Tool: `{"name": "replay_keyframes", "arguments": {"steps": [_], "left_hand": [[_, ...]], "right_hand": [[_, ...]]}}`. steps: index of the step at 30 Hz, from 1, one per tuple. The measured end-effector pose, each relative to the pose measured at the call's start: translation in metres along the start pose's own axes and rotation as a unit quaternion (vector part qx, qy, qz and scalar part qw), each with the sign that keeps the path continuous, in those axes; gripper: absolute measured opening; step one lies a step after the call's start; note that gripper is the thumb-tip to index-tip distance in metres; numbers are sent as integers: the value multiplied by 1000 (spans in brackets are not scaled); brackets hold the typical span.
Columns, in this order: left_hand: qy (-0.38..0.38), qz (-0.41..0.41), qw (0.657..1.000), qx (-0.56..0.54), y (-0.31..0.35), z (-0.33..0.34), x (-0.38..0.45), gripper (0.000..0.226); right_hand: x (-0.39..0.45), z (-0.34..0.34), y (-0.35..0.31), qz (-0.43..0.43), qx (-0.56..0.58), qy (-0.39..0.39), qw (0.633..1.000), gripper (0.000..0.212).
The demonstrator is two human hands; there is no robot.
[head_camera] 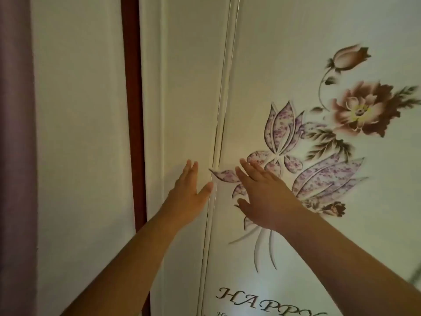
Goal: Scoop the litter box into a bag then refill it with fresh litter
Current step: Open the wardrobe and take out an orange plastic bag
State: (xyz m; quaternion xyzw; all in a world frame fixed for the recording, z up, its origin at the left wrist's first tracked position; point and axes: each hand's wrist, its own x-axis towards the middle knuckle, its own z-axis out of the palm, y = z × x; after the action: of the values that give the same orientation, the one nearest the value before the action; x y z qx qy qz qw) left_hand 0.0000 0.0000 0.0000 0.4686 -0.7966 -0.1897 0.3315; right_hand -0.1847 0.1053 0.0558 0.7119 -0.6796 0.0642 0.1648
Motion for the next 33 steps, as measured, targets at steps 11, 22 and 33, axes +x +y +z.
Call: {"name": "replay_keyframes", "arguments": {"steps": [11, 22, 33], "left_hand": [[71, -8, 979, 190, -16, 52, 24, 94], [83, 12, 978, 192, -16, 67, 23, 106], [42, 64, 983, 166, -29, 36, 19, 86]], "right_hand": [[26, 42, 1, 40, -40, -3, 998, 83], [23, 48, 9, 63, -44, 6, 997, 84], [30, 28, -42, 152, -16, 62, 986, 64]]}}
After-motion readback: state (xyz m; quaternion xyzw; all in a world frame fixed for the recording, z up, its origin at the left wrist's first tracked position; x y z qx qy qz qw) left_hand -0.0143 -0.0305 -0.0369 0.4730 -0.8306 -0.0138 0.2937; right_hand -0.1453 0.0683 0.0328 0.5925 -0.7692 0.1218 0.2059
